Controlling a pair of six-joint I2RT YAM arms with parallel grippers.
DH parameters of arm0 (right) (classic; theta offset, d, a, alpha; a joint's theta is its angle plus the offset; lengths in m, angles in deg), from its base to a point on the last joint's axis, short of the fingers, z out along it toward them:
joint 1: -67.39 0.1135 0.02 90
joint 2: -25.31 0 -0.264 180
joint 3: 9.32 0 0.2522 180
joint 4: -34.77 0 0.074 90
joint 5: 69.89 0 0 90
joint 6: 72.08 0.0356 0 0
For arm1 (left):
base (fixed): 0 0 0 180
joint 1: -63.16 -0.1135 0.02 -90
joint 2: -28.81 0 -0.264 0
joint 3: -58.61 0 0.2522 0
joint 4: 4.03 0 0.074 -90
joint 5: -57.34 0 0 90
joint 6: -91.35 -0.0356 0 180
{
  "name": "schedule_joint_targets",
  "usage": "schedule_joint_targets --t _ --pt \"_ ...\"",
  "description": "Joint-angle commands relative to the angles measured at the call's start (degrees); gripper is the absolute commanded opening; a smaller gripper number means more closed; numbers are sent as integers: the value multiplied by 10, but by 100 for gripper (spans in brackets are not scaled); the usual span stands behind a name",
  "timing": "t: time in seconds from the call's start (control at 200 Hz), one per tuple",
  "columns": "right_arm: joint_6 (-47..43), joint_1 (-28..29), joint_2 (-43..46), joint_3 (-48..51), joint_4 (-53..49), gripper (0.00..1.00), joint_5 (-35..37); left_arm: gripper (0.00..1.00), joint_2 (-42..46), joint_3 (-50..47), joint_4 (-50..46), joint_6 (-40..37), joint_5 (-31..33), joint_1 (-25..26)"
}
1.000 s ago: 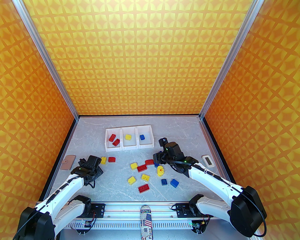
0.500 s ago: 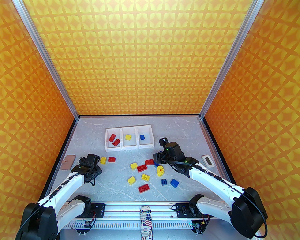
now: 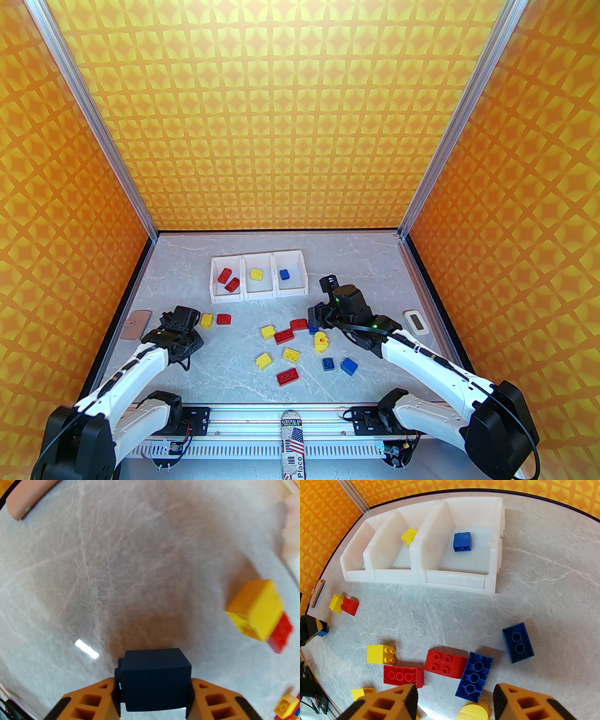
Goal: Sort the legos into containers by color
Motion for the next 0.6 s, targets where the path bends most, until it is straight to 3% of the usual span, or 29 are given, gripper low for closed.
schedule_joint_targets --t 0.0,0.16,0.385,0.595 --pt "-7 2 8 3 -10 58 23 31 19 67 -33 -29 -13 25" --pt "-7 2 -6 -10 -21 58 45 29 -54 189 -32 -88 -13 81" --pt "-5 2 -9 -12 -31 58 78 29 -257 399 10 -166 -13 162" --pt "-3 -3 -7 -6 -41 58 107 29 -447 621 12 -216 -34 200"
